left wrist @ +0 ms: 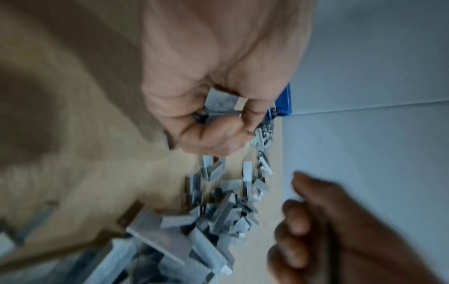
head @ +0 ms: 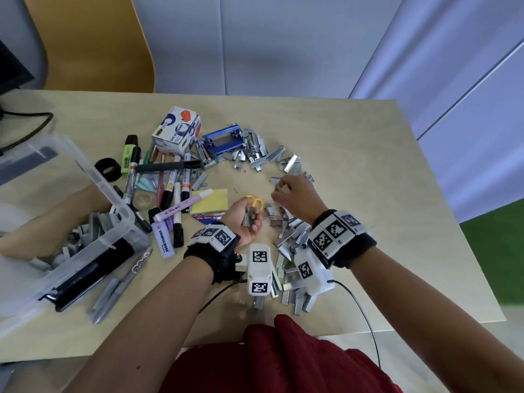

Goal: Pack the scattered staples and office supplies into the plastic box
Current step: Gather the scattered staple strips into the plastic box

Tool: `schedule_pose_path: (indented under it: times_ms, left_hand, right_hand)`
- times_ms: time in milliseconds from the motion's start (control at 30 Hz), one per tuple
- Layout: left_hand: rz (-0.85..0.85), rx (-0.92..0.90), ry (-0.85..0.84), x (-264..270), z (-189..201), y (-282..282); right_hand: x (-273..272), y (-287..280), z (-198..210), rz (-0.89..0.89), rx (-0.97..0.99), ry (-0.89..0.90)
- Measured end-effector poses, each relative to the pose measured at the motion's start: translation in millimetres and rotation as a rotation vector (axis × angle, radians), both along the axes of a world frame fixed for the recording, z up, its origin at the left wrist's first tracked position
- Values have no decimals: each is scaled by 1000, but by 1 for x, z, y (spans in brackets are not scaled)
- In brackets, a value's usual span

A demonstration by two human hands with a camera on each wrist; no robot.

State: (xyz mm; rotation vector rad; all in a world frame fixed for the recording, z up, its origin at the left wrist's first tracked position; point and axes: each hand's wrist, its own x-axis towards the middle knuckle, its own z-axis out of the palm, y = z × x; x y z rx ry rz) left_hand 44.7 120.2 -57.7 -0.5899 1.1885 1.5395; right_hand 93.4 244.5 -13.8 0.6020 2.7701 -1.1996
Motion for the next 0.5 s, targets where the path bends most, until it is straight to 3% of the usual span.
schedule_pose_path:
  times_ms: [133, 300, 500]
  left_hand:
    - [13, -16, -1, -7, 2, -13]
    - [172, 26, -29, -5, 4, -21]
    - [305, 70, -67, -7, 4, -24]
  right_hand:
    - [-11, 6, -20, 90, 235, -160]
    - [-17, -10, -35, 277, 434, -314]
    - [-10, -26, -41, 328, 508, -275]
